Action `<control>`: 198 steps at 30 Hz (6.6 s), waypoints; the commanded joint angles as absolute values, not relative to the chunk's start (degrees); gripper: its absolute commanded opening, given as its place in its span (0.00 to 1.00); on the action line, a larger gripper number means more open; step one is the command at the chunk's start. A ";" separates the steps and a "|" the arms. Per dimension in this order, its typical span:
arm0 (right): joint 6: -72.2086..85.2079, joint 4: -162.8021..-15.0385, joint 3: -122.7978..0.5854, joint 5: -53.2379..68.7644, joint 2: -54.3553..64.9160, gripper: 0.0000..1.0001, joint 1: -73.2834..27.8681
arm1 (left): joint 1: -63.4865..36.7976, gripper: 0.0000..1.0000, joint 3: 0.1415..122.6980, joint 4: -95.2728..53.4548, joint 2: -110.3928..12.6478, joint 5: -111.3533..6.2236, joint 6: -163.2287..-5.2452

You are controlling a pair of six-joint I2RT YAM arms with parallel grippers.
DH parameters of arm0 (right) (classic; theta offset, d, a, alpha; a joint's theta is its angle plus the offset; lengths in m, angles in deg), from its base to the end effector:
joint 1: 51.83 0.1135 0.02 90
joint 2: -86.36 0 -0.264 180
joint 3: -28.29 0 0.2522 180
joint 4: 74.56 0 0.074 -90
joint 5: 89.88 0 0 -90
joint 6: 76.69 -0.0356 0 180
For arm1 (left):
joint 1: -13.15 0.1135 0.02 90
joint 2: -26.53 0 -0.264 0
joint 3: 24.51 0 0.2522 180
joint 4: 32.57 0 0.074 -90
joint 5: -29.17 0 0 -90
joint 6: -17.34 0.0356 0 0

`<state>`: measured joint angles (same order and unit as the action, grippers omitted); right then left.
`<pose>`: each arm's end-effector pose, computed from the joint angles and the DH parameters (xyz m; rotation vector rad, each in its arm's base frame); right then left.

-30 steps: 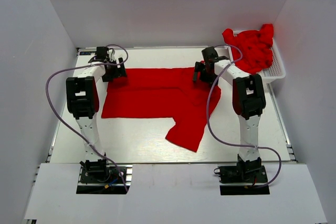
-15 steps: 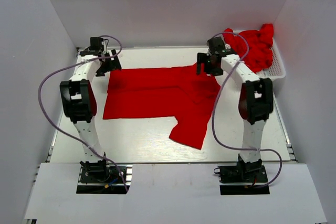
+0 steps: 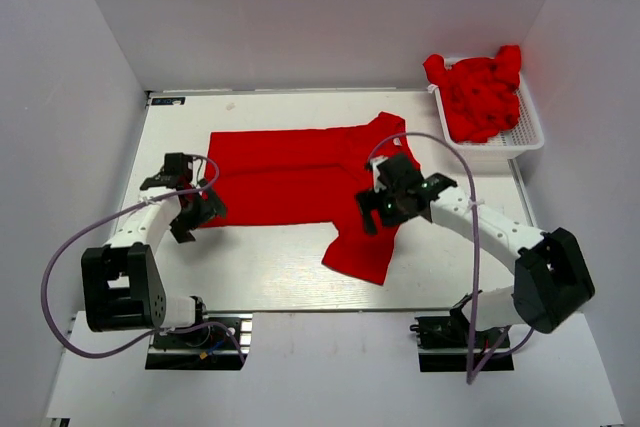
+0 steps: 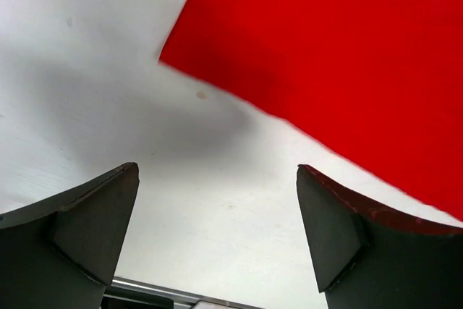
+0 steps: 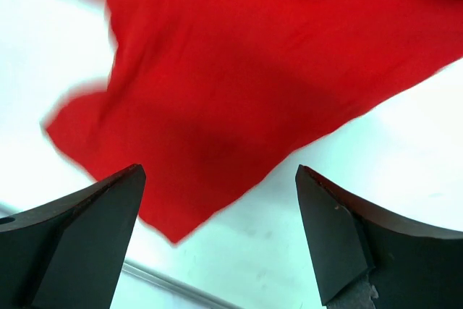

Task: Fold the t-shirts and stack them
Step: Grap the side of the flattened tshirt closest away from the robot with both arms, then fold the other side of the tshirt into a rectangle

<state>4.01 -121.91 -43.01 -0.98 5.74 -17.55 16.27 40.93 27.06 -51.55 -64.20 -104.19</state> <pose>0.2368 0.1606 0.2416 -0.5512 2.5225 0.2639 0.2444 0.0154 0.2123 -0.8543 2.6951 -0.0276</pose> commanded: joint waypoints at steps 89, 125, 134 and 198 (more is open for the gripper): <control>6.62 -116.54 -46.54 -15.43 1.46 0.00 0.12 | 15.97 0.00 41.98 6.86 -57.31 -65.66 -114.32; 27.99 -117.68 -84.34 -2.60 -23.23 0.00 -26.43 | 17.02 0.00 66.24 12.13 -78.23 -66.10 -112.74; 28.34 -118.03 -85.75 -0.76 -23.41 0.00 -29.07 | 17.02 0.00 65.01 9.68 -74.89 -67.33 -112.12; 17.45 -110.66 -93.84 21.66 -43.27 0.90 -31.36 | 4.10 1.00 78.72 10.29 -92.73 -51.33 -94.54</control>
<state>18.96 -114.70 -91.55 22.08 -42.50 -31.19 4.44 79.05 11.41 -92.01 -51.77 -95.16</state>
